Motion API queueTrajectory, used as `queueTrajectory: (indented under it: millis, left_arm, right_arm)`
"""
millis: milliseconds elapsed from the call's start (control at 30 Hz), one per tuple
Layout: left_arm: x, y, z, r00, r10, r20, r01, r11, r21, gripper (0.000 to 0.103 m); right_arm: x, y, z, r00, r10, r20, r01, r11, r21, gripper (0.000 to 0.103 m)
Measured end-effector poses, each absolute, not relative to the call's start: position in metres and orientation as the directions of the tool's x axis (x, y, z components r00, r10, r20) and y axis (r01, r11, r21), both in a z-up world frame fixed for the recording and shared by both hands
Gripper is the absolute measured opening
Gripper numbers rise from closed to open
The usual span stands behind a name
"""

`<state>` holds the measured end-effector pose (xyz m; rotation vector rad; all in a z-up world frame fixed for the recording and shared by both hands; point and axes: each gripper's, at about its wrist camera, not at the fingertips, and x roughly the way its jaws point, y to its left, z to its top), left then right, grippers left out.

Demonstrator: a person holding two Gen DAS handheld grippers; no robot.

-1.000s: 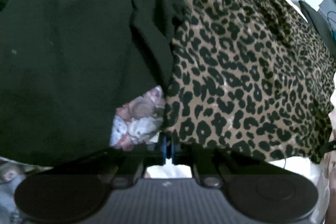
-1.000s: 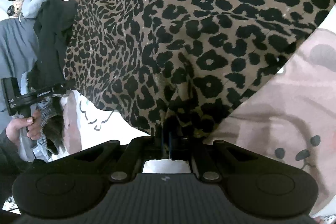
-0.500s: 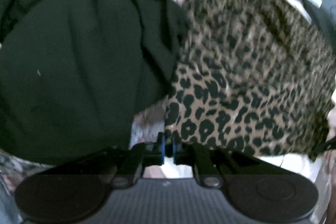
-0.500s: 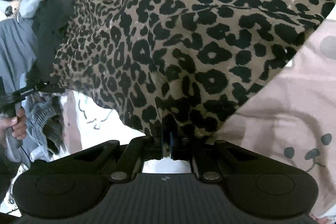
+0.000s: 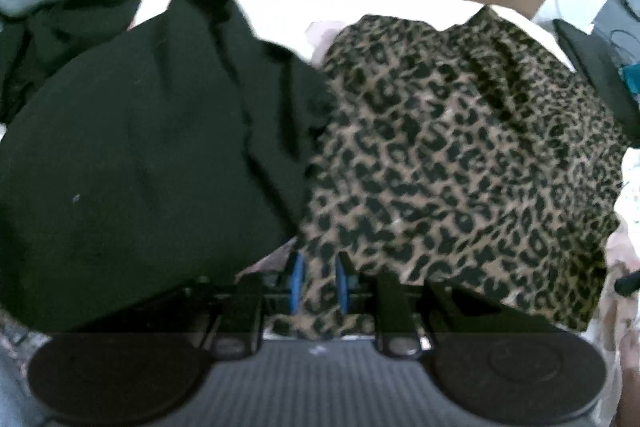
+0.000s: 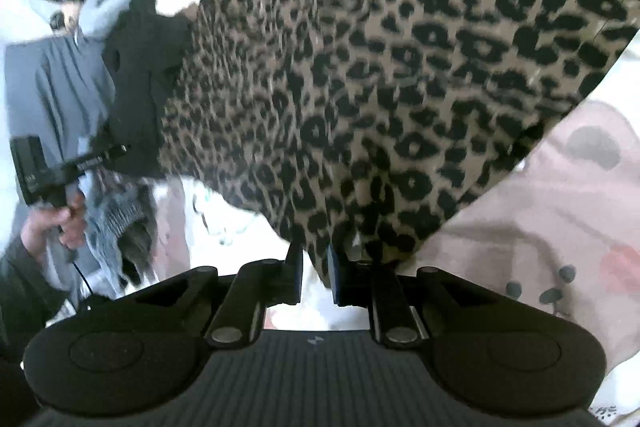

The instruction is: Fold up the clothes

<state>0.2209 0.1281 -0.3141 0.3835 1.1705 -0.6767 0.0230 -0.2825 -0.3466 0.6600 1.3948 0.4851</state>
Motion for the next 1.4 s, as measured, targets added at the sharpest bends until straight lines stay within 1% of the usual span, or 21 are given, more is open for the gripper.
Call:
queueTrajectory:
  millis: [233,567,667,767,833,933,1000,1100,1167,1267,1400]
  left_arm:
    - [0.206,0.087,-0.330,0.184,-0.354,-0.917,0.692,0.709,-0.135,0.019]
    - [0.171,0.016,-0.350,0.168,-0.437,-0.884,0.742,0.646,-0.178,0.019]
    - [0.168,-0.004,-0.358,0.130,-0.462,-0.877,0.723,0.650,-0.235,0.019]
    - [0.165,-0.016,-0.372,0.073,-0.450,-0.890,0.693,0.665,-0.279,0.019]
    - [0.159,-0.020,-0.381,0.072,-0.434,-0.898,0.698,0.665,-0.265,0.019]
    - [0.154,-0.020,-0.394,0.106,-0.385,-0.917,0.712,0.673,-0.200,0.019]
    - [0.157,-0.015,-0.404,0.102,-0.363,-0.926,0.688,0.698,-0.197,0.017]
    - [0.160,-0.012,-0.403,0.086,-0.370,-0.925,0.683,0.698,-0.216,0.017]
    - [0.161,-0.011,-0.396,0.109,-0.375,-0.921,0.696,0.690,-0.198,0.017]
    - [0.169,-0.008,-0.384,0.130,-0.412,-0.902,0.692,0.689,-0.215,0.018]
    - [0.187,-0.012,-0.379,0.192,-0.379,-0.905,0.690,0.708,-0.150,0.019]
  right_arm:
    - [0.050,-0.294,-0.344,0.250,0.607,-0.755,0.040,0.772,0.634,0.014]
    - [0.096,-0.289,-0.343,0.386,0.543,-0.746,-0.044,0.819,0.572,0.014]
    - [0.108,-0.278,-0.344,0.394,0.538,-0.745,-0.094,0.830,0.549,0.014]
    - [0.117,-0.271,-0.350,0.391,0.511,-0.765,-0.135,0.854,0.502,0.014]
    - [0.121,-0.273,-0.357,0.388,0.478,-0.788,-0.138,0.875,0.463,0.014]
    - [0.126,-0.278,-0.367,0.388,0.433,-0.814,-0.132,0.900,0.417,0.014]
    - [0.125,-0.287,-0.372,0.384,0.389,-0.837,-0.100,0.919,0.381,0.017]
    - [0.122,-0.302,-0.380,0.375,0.316,-0.871,-0.048,0.945,0.322,0.016]
    - [0.119,-0.311,-0.379,0.372,0.301,-0.878,-0.029,0.949,0.314,0.016]
    - [0.114,-0.322,-0.372,0.380,0.282,-0.881,-0.015,0.954,0.299,0.017]
    - [0.113,-0.335,-0.360,0.418,0.284,-0.863,-0.002,0.950,0.311,0.018]
